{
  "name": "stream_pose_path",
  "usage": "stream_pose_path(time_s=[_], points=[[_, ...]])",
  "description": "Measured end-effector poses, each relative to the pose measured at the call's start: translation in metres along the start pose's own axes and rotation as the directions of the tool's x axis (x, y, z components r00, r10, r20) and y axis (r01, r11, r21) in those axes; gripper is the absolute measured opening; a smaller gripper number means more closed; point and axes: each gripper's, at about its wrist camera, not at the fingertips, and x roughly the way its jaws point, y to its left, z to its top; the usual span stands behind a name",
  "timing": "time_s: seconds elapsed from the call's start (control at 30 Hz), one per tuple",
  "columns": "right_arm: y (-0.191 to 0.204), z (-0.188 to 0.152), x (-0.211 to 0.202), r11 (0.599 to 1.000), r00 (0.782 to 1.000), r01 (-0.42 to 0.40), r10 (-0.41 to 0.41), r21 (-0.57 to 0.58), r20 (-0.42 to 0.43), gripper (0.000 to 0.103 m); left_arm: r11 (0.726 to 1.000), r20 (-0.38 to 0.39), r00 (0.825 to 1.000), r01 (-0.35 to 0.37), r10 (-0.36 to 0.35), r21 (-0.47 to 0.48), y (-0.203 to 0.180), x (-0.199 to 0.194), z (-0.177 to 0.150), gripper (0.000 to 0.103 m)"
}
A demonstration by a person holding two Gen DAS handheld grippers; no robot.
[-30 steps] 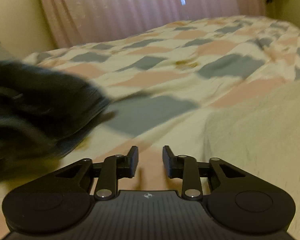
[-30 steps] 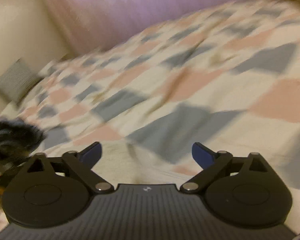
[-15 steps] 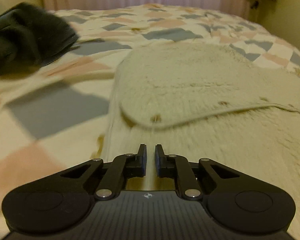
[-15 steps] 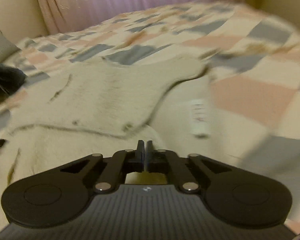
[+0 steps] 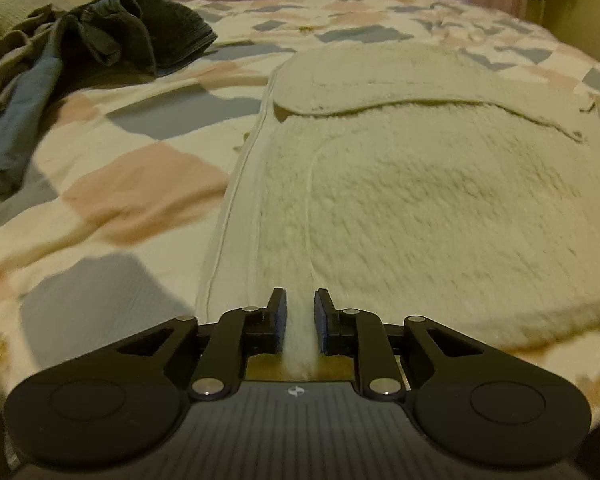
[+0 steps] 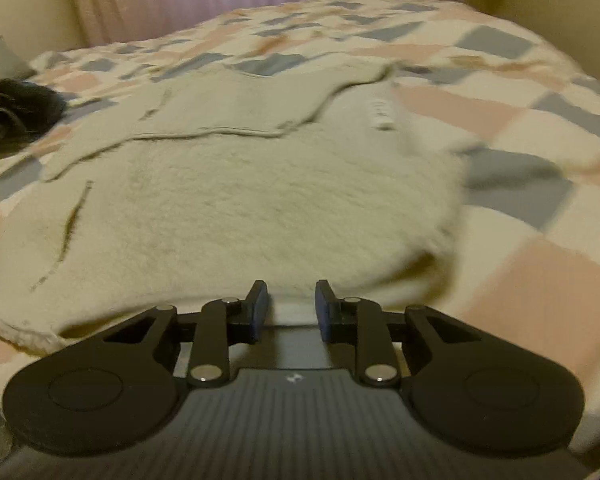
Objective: Fold clothes
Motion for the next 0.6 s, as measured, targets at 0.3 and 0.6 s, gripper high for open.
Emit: stream_pose_path(time_s=[0.3, 0.6], points=[[0.017, -0.02, -0.089, 0.995, 0.985, -0.084, 0.073, 0.061, 0.158, 0.071, 0.997, 0.085, 0.995, 0.057, -0.061, 0.048, -0.057, -0.078, -0.004, 0.058], [0.02, -0.044, -0.145, 0.993, 0.973, -0.096, 0.079, 0.069, 0.216, 0.101, 0.998, 0.13, 0.991, 0.035, -0.043, 0.06, -0.073, -0.123, -0.022, 0.077]])
